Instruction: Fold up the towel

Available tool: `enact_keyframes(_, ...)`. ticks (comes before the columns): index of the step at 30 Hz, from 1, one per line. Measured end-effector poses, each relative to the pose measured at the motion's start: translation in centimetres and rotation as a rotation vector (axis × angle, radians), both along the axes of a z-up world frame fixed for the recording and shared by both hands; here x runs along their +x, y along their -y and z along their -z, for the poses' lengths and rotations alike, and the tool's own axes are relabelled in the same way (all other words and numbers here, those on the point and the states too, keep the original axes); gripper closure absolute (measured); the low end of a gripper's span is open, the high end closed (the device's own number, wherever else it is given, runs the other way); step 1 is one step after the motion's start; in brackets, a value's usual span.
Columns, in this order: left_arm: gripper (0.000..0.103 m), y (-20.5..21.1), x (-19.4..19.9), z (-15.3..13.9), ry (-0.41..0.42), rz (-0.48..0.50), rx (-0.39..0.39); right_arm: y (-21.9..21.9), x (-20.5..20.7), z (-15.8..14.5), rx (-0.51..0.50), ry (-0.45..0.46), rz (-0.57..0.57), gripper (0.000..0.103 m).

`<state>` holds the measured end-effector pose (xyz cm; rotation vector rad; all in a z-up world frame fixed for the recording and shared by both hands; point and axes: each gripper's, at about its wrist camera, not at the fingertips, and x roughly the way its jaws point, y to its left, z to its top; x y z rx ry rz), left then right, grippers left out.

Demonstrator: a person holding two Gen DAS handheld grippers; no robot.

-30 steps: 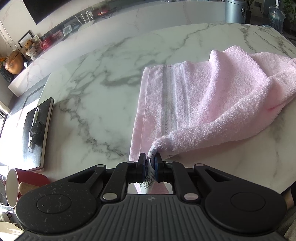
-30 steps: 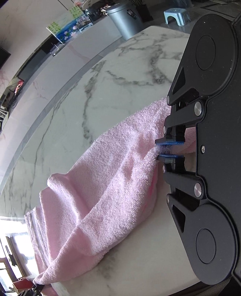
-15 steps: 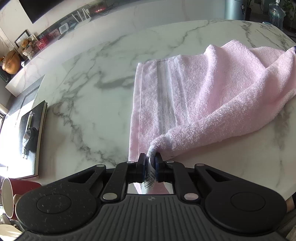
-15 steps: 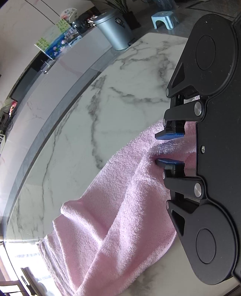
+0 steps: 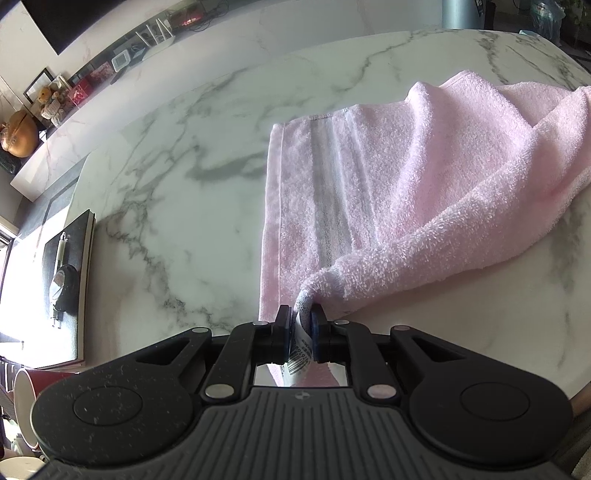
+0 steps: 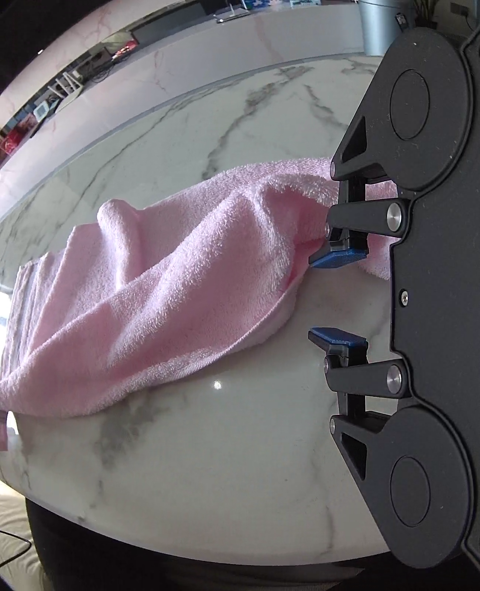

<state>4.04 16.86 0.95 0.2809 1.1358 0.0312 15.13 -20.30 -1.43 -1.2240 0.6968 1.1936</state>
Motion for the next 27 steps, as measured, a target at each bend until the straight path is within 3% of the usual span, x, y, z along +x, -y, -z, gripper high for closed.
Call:
enact_keyframes(5, 0.092, 0.4, 0.3, 0.1, -0.022, 0.038, 0.028, -1.3, 1.2, 1.1, -0.077, 0.022, -0.080, 0.071)
enact_keyframes(11, 0.092, 0.6, 0.6, 0.1, -0.040, 0.067, 0.043, -2.0, 2.6, 1.7, -0.112, 0.018, -0.115, 0.088)
enact_keyframes(20, 0.092, 0.8, 0.9, 0.3, -0.047, 0.084, 0.051, -1.7, 2.4, 1.7, -0.102, 0.035, -0.064, 0.096)
enact_keyframes(27, 0.092, 0.9, 0.8, -0.3, -0.031, 0.099, 0.056, -0.5, 1.3, -0.5, -0.044, 0.081, 0.017, 0.101)
